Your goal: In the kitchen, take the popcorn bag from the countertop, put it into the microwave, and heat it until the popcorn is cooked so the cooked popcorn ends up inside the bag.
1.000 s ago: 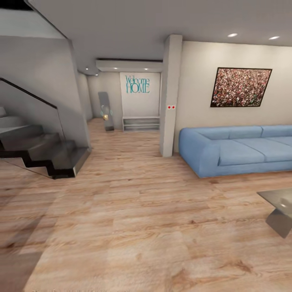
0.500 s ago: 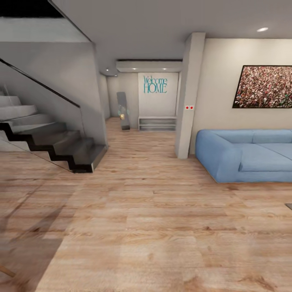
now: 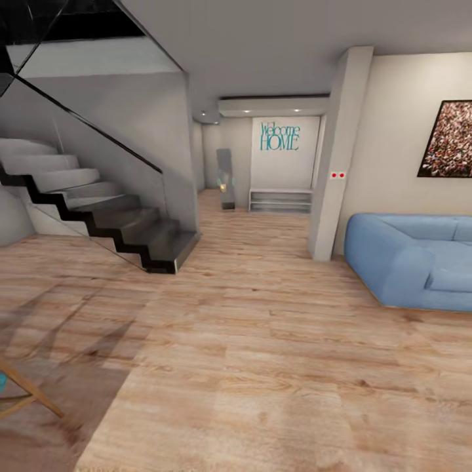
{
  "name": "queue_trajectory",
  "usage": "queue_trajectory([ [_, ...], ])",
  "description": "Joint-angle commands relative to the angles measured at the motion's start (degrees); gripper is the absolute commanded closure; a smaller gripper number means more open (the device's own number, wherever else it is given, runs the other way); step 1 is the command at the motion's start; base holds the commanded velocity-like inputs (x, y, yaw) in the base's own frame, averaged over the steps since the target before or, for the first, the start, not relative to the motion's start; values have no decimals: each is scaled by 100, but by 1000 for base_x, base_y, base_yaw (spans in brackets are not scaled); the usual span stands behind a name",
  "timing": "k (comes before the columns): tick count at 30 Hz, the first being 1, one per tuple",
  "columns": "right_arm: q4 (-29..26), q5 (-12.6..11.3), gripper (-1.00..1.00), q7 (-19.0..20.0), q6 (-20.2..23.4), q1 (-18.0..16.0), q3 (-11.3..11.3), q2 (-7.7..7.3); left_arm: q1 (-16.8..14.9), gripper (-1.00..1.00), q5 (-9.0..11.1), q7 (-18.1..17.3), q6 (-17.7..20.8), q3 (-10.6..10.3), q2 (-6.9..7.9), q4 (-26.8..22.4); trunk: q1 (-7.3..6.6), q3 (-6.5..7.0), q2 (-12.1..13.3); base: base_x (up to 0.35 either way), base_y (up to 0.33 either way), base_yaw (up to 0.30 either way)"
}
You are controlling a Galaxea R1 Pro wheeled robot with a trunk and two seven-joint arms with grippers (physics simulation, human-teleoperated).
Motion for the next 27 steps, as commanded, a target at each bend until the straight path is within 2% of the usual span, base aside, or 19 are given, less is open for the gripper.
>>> queue_trajectory([
  [1,6,0,-100,-1,-26,-1,2,-1,-1,-100,44,-1,-8,8,-1,-1,0,-4,-2,0,0,269],
  [27,6,0,-100,-1,-26,-1,2,-1,-1,-100,44,-3,-7,8,-1,1,0,-4,-2,0,0,269],
])
